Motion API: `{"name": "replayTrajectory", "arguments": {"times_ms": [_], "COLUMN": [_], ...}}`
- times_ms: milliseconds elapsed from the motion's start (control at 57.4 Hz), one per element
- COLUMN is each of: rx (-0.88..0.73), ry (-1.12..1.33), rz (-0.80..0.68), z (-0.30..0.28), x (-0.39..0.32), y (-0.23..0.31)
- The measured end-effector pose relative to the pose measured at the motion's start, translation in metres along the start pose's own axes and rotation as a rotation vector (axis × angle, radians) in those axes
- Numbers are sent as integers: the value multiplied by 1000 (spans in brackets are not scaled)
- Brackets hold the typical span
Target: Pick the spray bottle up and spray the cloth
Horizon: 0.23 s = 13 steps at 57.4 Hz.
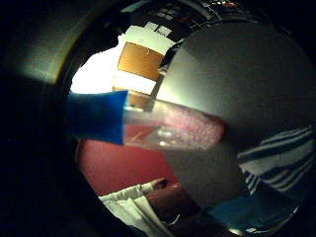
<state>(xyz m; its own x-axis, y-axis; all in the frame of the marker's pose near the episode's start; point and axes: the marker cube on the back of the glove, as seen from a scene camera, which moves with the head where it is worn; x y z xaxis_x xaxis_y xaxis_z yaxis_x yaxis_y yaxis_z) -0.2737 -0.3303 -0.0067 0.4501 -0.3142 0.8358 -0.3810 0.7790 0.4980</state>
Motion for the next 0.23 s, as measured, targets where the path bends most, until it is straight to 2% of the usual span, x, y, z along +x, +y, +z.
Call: {"name": "replayTrajectory", "arguments": {"times_ms": [52, 122, 226], "rx": [-64, 74, 68], "ry": [37, -64, -123], "rz": [1, 20, 16], "z": [-30, -41, -53], "x": [-1, -20, -36], "y": [1, -22, -24]}}
